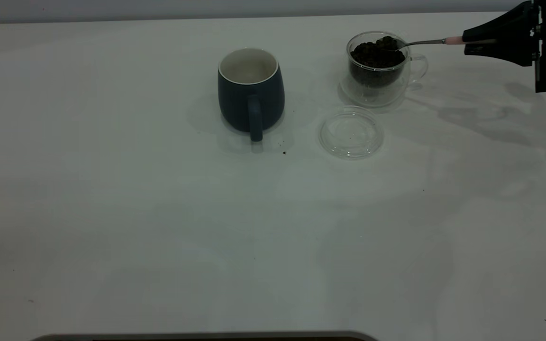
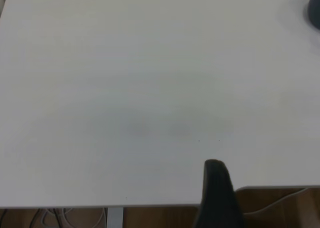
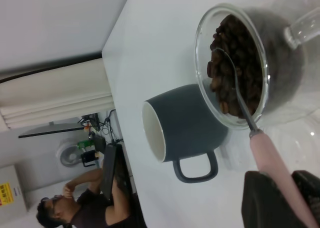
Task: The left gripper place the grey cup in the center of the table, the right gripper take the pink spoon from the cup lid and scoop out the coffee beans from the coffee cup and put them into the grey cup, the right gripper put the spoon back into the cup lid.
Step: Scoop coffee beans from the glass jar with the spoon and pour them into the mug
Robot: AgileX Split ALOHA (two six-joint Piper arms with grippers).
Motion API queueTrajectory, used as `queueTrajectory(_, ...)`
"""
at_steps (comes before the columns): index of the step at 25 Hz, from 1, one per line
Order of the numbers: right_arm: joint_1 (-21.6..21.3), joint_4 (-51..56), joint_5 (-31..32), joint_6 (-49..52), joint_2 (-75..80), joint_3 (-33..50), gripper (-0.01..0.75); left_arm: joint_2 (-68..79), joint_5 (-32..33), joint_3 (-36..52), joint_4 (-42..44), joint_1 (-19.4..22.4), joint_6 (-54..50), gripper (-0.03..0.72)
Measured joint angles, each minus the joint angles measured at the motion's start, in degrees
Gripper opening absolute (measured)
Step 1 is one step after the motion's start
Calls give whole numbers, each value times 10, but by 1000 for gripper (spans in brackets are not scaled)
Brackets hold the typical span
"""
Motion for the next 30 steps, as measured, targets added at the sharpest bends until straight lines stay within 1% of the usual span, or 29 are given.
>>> queueTrajectory(6, -1, -1, 0, -12, 0, 0, 106, 0, 0, 0, 0, 0, 1, 565)
queueTrajectory(12, 15, 10, 0, -13, 0, 0, 106, 0, 0, 0, 0, 0, 1, 565)
queueTrajectory(19, 54, 35, 0, -14, 0, 0, 106, 0, 0, 0, 0, 0, 1, 565)
queueTrajectory(30, 131, 71, 0, -14, 0, 0, 106, 0, 0, 0, 0, 0, 1, 565)
